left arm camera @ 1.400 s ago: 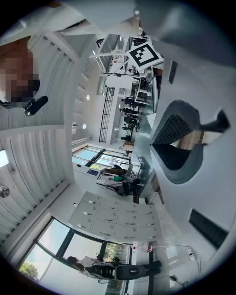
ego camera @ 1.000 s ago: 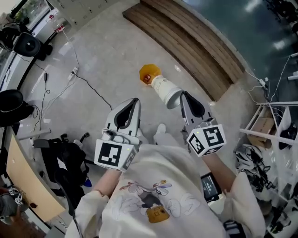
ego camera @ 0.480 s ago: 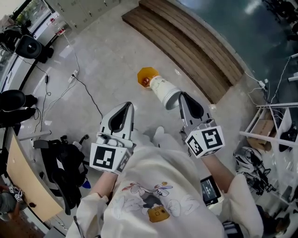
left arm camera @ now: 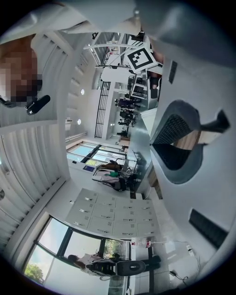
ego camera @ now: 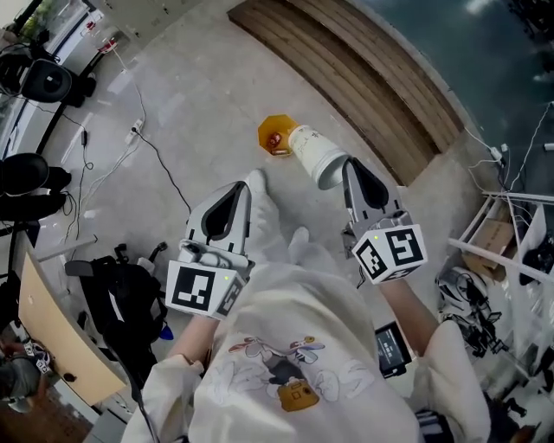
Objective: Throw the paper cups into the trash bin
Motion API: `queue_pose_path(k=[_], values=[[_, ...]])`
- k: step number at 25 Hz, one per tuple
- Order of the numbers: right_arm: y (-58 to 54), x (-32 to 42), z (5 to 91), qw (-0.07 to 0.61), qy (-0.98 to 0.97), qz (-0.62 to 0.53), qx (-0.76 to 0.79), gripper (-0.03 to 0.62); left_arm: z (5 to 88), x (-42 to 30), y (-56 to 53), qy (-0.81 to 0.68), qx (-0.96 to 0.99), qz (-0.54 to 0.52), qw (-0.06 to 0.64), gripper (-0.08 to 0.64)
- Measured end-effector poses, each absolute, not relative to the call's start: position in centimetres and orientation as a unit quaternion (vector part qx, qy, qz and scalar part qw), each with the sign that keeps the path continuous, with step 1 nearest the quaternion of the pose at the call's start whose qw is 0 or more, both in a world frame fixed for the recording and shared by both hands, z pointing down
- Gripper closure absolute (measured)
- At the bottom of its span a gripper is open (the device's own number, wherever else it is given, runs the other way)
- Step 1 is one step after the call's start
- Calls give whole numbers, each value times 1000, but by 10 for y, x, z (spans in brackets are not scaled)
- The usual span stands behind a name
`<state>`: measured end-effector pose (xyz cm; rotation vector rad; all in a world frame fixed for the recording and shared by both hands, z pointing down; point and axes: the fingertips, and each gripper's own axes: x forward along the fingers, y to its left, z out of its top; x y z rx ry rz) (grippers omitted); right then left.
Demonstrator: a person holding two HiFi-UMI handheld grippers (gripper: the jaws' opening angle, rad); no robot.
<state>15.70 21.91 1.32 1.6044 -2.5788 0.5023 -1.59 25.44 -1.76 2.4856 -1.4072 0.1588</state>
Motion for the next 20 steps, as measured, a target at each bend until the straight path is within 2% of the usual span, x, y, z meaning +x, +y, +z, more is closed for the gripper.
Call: queue_pose_path(k=[12, 20], values=[[76, 95, 40, 81, -830, 162, 528, 574, -14, -70, 72, -440, 884, 39, 152, 555], [1, 85, 76, 102, -831, 171, 519, 574, 48, -56, 14, -410, 886, 79, 202, 555]])
